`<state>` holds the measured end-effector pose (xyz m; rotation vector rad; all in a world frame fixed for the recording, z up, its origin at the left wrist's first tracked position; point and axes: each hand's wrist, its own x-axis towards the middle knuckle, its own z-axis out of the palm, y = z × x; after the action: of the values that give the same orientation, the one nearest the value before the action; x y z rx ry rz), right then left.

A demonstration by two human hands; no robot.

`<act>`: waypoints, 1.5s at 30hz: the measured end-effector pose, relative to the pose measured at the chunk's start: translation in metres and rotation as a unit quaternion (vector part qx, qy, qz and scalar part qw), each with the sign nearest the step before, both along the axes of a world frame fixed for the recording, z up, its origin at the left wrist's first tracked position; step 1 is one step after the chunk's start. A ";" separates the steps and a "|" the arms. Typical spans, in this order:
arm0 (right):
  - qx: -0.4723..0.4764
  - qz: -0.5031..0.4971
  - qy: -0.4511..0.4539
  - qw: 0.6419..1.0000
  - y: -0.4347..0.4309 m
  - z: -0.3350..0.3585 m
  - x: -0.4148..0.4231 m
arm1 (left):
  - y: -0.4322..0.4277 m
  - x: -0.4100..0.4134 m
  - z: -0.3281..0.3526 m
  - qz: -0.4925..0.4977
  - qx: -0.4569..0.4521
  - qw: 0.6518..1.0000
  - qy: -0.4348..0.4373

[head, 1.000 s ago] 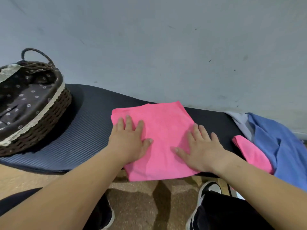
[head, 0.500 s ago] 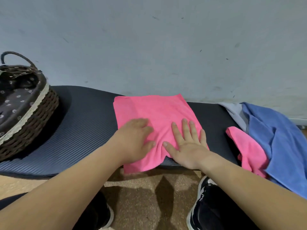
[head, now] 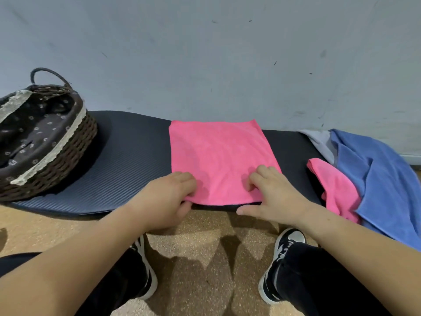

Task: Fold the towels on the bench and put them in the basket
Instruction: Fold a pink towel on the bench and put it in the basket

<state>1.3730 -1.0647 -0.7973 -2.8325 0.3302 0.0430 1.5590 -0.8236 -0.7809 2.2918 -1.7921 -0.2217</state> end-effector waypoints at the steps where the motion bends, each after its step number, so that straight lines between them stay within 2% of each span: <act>1: 0.001 0.007 -0.002 1.000 -0.003 0.000 -0.001 | 0.003 0.002 0.006 0.031 -0.010 0.999 0.034; 4: 0.011 0.010 -0.008 1.000 -0.008 0.004 0.000 | 0.014 0.009 0.021 0.107 -0.046 0.986 0.116; 9: 0.033 -0.026 -0.027 0.999 -0.028 0.014 -0.002 | 0.024 0.022 0.035 0.137 -0.081 0.977 0.141; 12: 0.136 -0.064 0.028 0.988 -0.034 0.033 -0.010 | 0.025 0.026 0.043 0.148 -0.040 0.974 0.169; 15: 0.248 -0.073 0.101 0.961 -0.042 0.047 -0.020 | 0.028 0.034 0.052 0.140 0.039 0.957 0.250; 17: 0.315 -0.075 0.108 0.940 -0.045 0.056 -0.026 | 0.029 0.038 0.058 0.126 0.061 0.940 0.311; 20: 0.406 -0.115 0.026 0.906 -0.047 0.059 -0.020 | 0.027 0.046 0.059 0.160 0.047 0.922 0.349; 23: 0.467 -0.205 -0.088 0.856 -0.050 0.052 0.000 | 0.018 0.057 0.057 0.217 -0.002 0.925 0.311; 26: 0.447 -0.267 -0.156 0.839 -0.056 0.040 0.026 | 0.003 0.066 0.058 0.271 -0.058 0.925 0.262; 30: 0.412 -0.321 -0.184 0.833 -0.064 0.023 0.060 | -0.021 0.084 0.046 0.309 -0.080 0.928 0.193; 33: 0.367 -0.346 -0.166 0.847 -0.069 0.011 0.075 | -0.037 0.091 0.030 0.309 -0.043 0.938 0.150; 38: 0.272 -0.365 -0.139 0.880 -0.074 -0.006 0.086 | -0.050 0.090 0.009 0.288 0.066 0.951 0.093; 42: 0.119 -0.353 -0.074 0.925 -0.074 -0.005 0.084 | -0.054 0.089 0.008 0.310 0.086 0.939 0.125; 45: 0.043 -0.301 -0.106 0.947 -0.070 -0.002 0.077 | -0.052 0.087 0.009 0.354 0.063 0.909 0.212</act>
<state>1.4502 -1.1349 -0.7991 -2.4975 1.0881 -0.3599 1.6461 -0.8760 -0.7718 2.5493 -0.6963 -0.6497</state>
